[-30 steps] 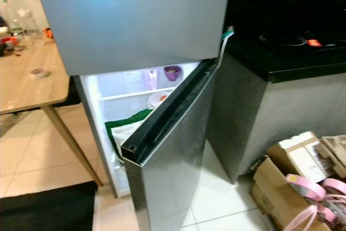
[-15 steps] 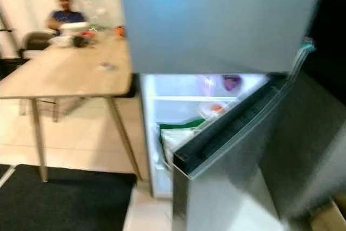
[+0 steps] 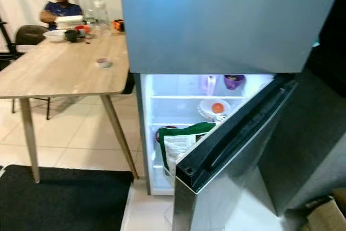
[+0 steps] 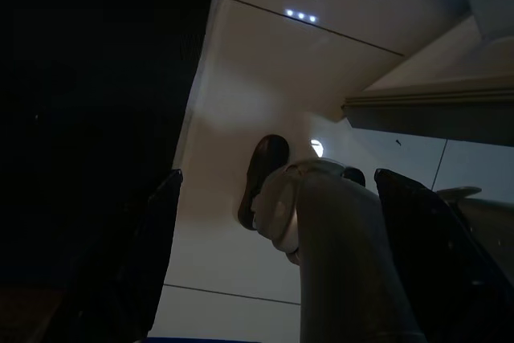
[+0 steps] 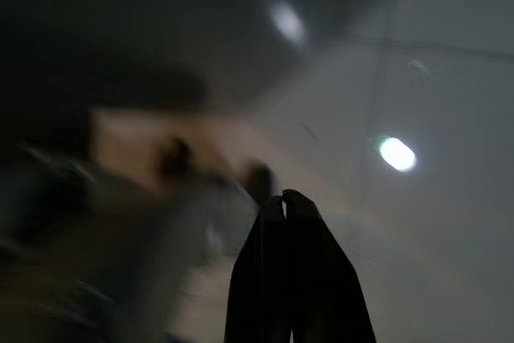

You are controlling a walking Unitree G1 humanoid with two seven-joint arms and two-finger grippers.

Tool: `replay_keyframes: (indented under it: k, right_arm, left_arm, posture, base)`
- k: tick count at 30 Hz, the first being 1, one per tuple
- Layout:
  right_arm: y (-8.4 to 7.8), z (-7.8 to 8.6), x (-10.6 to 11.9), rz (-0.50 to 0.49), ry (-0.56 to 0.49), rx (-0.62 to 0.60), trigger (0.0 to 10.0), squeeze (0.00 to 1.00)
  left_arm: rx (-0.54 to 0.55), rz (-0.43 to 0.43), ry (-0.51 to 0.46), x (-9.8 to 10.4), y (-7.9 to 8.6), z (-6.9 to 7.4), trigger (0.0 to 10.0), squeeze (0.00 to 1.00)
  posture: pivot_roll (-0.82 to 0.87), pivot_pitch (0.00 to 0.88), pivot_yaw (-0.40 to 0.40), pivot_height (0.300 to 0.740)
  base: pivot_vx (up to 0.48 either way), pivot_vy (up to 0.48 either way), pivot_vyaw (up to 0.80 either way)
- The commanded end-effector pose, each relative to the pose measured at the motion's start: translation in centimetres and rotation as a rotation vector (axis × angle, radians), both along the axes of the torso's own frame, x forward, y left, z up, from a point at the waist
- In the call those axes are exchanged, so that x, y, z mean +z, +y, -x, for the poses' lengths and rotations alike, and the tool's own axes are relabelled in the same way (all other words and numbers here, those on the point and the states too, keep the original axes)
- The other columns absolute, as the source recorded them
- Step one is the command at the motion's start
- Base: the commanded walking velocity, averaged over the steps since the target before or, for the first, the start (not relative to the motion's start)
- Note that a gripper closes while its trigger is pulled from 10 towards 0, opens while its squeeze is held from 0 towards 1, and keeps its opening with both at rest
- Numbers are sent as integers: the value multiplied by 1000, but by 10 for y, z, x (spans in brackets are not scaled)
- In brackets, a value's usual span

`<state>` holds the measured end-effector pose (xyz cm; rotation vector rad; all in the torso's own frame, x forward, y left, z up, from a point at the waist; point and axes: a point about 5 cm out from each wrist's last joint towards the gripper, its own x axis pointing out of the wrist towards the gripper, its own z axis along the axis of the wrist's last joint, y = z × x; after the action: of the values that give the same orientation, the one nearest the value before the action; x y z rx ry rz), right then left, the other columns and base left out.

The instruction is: Restocking fridge

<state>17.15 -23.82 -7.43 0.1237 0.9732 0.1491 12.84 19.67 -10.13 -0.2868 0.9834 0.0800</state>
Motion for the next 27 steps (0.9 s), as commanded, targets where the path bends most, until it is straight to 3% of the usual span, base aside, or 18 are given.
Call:
replay_keyframes:
  k: [1, 3, 4, 7, 9, 10, 13, 17, 20, 23, 25, 27]
  right_arm:
    - [4, -12, 7, -74, -75, -6, 10000, 0]
    - [8, -25, 16, -176, -145, -14, 10000, 0]
    - [12, -40, 27, -311, -217, -5, 10000, 0]
    - [17, -50, 39, -450, -277, 47, 10000, 0]
    - [18, -52, 41, -478, -288, 62, 10000, 0]
    - [21, -61, 52, -569, -334, 112, 10000, 0]
    - [29, -79, 70, -673, -418, 198, 10000, 0]
    - [36, -94, 82, -685, -478, 210, 10000, 0]
    - [51, -118, 103, -718, -571, 247, 10000, 0]
    - [58, -126, 111, -725, -602, 266, 10000, 0]
    - [65, -134, 116, -686, -617, 272, 10000, 0]
    - [81, -153, 129, -575, -654, 287, 10000, 0]
  left_arm:
    - [-5, -2, 27, -3, 0, 8, 10000, 0]
    - [-6, -1, 27, -3, 0, 8, 10000, 0]
    - [-5, -1, 27, -3, 0, 8, 10000, 0]
    - [-3, -1, 28, -3, -1, 8, 10000, 0]
    - [-3, -1, 29, -3, -1, 9, 10000, 0]
    - [-2, -2, 31, -3, -1, 9, 10000, 0]
    - [-3, -1, 33, -3, -1, 10, 10000, 0]
    - [-3, -1, 34, -3, -1, 10, 10000, 0]
    - [5, 0, 30, -3, -1, 10, 10000, 0]
    - [8, 0, 29, -3, -1, 10, 10000, 0]
    - [10, -1, 30, -4, 0, 11, 10000, 0]
    - [15, -4, 36, -4, 2, 16, 10000, 0]
  posture:
    - [-81, 0, 12, 740]
    - [-81, 0, 12, 740]
    - [-81, 0, 12, 740]
    - [-80, 0, 8, 740]
    - [-80, 0, 8, 740]
    - [-83, 0, 10, 740]
    - [-83, 0, 10, 740]
    - [-81, 0, 8, 740]
    - [-54, 0, -1, 740]
    - [-52, 0, -2, 740]
    - [-40, 0, -7, 740]
    - [-16, 0, -17, 740]
  base:
    - [0, 0, 0]
    - [0, 0, 0]
    - [0, 0, 0]
    - [0, 0, 0]
    - [0, 0, 0]
    - [0, 0, 0]
    - [0, 0, 0]
    - [0, 0, 0]
    - [0, 0, 0]
    - [0, 0, 0]
    - [0, 0, 0]
    - [0, 0, 0]
